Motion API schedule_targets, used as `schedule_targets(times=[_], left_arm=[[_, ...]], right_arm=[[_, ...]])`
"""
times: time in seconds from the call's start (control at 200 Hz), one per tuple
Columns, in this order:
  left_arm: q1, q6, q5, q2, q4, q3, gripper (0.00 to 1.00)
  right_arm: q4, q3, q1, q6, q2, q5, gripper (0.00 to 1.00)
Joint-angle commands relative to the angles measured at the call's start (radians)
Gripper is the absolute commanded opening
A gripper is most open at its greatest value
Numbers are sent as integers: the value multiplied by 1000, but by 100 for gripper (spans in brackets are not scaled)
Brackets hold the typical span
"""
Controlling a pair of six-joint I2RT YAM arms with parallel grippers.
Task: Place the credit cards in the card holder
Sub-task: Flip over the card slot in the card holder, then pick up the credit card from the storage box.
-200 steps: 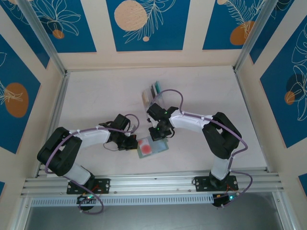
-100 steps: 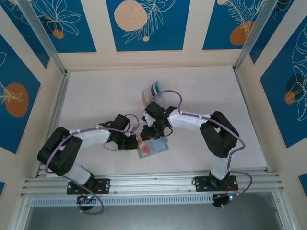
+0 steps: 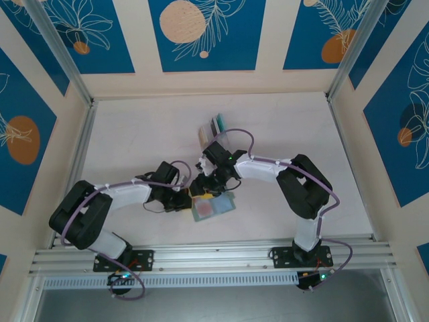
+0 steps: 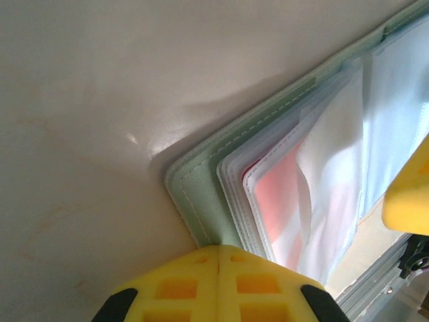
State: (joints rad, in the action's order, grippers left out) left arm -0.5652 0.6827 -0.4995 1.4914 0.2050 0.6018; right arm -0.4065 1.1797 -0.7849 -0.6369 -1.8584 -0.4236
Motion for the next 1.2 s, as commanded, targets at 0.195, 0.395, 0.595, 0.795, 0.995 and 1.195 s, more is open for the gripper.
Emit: schedule_targets(times=[0.195,0.395,0.595,0.795,0.995,1.195], left_arm=[[83,32,-73,-140,8,-54,0],[195,5,-120,-276,118,-41,3],[291,-30,-129,-360,222,27,6],[310,12,-140,-293,136,86,8],[310,71,-157,-147,-5,154,9],[307,118,-183,10,-107,237,9]], right_arm=[[-78,83,24,53,-3,-25,50],[-217,176,102,149,47,73,44],[-363,325,186,236,55,250,38],[-461,490,242,281,-21,351,35],[-534,642,250,310,-137,379,36],[-588,739,237,322,-235,449,39]])
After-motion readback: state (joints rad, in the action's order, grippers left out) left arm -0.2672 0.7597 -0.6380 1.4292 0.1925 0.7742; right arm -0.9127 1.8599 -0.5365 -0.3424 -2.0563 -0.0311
